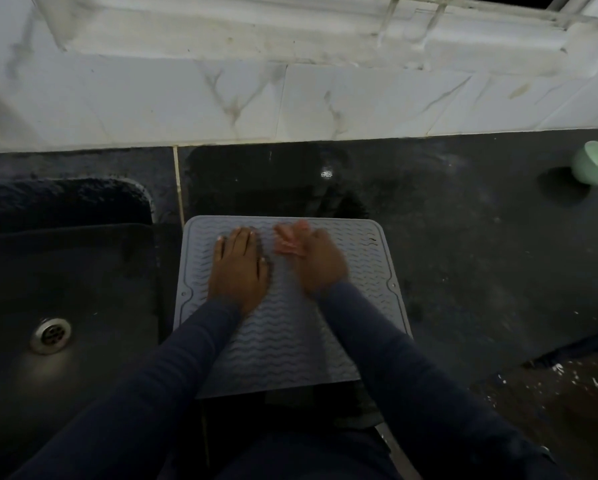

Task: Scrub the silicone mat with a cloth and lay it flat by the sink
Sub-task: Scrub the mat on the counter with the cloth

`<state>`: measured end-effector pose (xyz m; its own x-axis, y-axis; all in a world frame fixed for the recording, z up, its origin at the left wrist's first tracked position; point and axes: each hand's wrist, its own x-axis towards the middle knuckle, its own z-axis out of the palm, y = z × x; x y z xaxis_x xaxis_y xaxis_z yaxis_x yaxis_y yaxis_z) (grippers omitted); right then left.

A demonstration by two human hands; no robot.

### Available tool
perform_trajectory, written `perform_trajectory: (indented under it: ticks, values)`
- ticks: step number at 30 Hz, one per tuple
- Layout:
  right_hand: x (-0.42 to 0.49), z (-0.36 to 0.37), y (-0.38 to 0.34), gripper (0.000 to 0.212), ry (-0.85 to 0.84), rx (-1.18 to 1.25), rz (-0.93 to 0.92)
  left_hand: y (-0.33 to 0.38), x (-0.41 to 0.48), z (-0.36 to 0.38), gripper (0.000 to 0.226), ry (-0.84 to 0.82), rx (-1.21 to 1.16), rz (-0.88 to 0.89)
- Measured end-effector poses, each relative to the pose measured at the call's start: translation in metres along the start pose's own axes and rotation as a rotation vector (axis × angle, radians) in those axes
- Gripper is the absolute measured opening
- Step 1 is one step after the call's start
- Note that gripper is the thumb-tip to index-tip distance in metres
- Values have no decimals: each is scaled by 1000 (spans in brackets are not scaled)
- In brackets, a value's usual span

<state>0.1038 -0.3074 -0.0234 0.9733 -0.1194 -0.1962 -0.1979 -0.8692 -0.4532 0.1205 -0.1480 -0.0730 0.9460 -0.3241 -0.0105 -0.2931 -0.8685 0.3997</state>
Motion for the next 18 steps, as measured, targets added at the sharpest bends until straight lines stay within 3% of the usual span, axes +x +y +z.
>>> perform_trajectory:
  ticks: [3, 7, 10, 13, 16, 18]
  values:
    - [5, 22, -38, 40, -80, -80, 3, -5, 5, 3, 56, -28, 26, -4]
    - [10, -14, 38, 54, -2, -102, 118, -12, 3, 7, 62, -14, 38, -8]
    - [12, -49, 97, 45, 42, -164, 342, -11, 4, 9, 68, -26, 38, -14]
    - [22, -61, 89, 41, 39, -244, 446, -10, 3, 7, 65, -19, 28, -14]
    - [36, -36, 32, 40, 99, -150, 192, -6, 10, 1, 62, 58, -3, -45]
    - [46, 0, -15, 34, 13, -164, -19, -6, 16, -2, 58, 69, 18, -63]
